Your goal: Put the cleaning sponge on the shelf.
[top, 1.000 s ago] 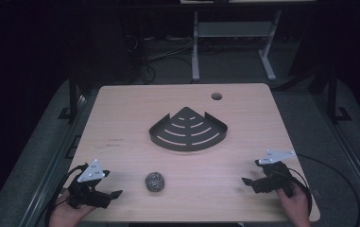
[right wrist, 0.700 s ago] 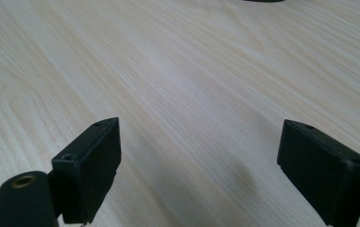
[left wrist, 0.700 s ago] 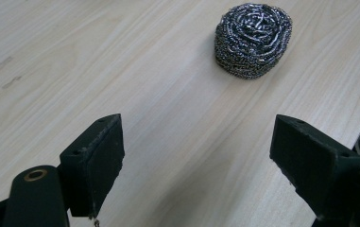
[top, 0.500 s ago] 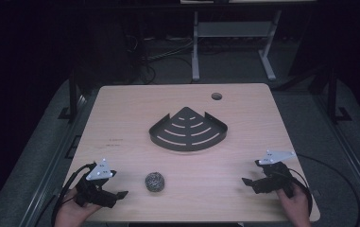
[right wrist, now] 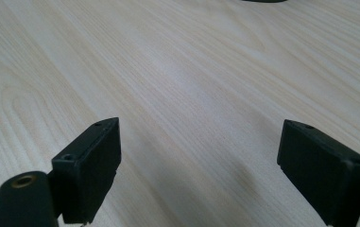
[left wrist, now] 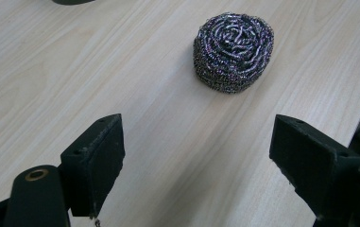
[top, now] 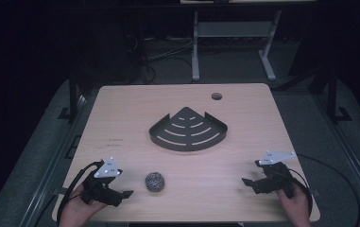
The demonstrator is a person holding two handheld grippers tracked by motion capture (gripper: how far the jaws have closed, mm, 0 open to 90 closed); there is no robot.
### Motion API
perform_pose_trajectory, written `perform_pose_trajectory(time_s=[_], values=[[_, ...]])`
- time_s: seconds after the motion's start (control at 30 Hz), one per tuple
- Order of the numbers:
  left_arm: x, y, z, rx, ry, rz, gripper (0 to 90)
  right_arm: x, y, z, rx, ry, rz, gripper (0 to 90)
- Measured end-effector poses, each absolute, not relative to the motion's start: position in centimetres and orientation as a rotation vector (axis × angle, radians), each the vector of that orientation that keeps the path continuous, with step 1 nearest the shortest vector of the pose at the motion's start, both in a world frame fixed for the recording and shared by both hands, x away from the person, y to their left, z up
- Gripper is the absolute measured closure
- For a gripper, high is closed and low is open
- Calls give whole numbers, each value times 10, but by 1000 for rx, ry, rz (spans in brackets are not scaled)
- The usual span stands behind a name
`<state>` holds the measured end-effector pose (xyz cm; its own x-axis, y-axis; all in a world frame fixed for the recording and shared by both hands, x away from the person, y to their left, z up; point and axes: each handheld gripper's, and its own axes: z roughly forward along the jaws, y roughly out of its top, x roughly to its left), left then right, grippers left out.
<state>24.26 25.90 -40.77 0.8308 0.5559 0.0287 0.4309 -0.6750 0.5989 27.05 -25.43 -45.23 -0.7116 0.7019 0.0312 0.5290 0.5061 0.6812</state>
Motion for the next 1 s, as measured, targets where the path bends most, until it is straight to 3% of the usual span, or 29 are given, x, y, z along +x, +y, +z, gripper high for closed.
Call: perform_pose_trajectory(time_s=[1.0], values=[[262,210,-409,2481,623,184,181,269,-252,-451,1044,2503,1007,139]])
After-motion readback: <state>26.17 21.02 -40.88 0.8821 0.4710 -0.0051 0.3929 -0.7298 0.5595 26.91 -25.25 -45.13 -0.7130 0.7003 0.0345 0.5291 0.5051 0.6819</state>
